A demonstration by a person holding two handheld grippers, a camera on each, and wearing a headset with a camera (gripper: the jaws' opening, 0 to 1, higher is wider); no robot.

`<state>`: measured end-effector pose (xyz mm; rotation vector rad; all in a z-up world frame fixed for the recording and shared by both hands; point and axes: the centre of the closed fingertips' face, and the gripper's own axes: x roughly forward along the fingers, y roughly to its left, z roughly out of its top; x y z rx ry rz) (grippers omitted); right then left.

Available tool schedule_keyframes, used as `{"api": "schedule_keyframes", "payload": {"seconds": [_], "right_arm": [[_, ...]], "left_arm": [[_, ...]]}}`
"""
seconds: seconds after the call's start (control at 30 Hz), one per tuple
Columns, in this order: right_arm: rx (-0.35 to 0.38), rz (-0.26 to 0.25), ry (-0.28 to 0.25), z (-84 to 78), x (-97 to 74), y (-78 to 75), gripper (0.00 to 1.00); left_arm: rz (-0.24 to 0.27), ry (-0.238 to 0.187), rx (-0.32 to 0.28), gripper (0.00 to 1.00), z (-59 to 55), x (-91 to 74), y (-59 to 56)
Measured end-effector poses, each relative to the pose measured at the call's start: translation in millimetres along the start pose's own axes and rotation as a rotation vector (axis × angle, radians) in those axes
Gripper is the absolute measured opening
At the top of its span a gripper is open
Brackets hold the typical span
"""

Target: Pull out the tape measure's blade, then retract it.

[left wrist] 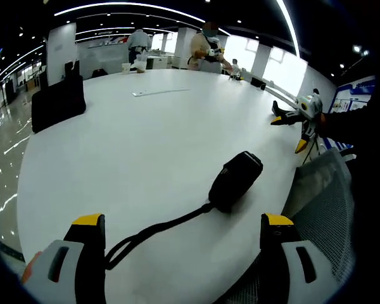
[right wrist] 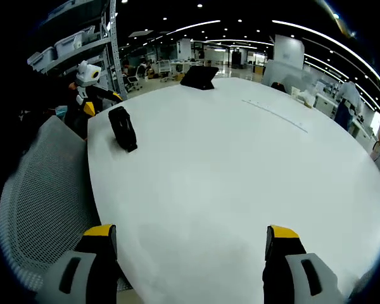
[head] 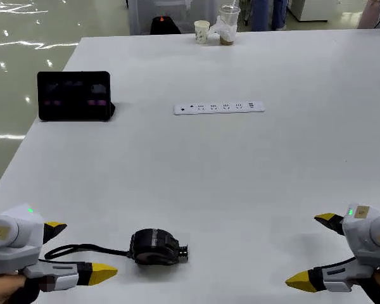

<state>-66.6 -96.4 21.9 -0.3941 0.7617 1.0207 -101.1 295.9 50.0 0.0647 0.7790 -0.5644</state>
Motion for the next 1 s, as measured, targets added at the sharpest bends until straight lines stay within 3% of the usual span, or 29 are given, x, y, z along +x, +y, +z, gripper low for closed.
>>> {"api": "schedule_keyframes", "payload": {"seconds": [0.1,0.27,0.53,0.57,1.0], "right_arm": [[0.04,-0.015,0.004,-6.2,-9.6,-4.5,0.99],[0.045,-0.038,0.005,-12.6,-21.4,-13.8,0.99],[0.046,-0.041,0.017,-19.2,-24.3,-15.0,0.99],[0.044,-0.04,0.017,-19.4,-24.2,-14.1,0.99],[0.044,-0.031,0.019,-20.9,-24.9,-10.8,0.99]], "left_arm": [[0.004,0.0,-0.013,0.99,-0.8,-5.1,4.6],[0.011,0.01,-0.006,0.99,-4.4,-9.3,10.0],[0.013,0.026,-0.007,0.99,-8.0,-11.1,15.8],[-0.006,0.033,-0.024,0.99,-9.0,-11.4,12.8],[0.008,0.038,-0.008,0.99,-14.5,-14.5,15.4]]}}
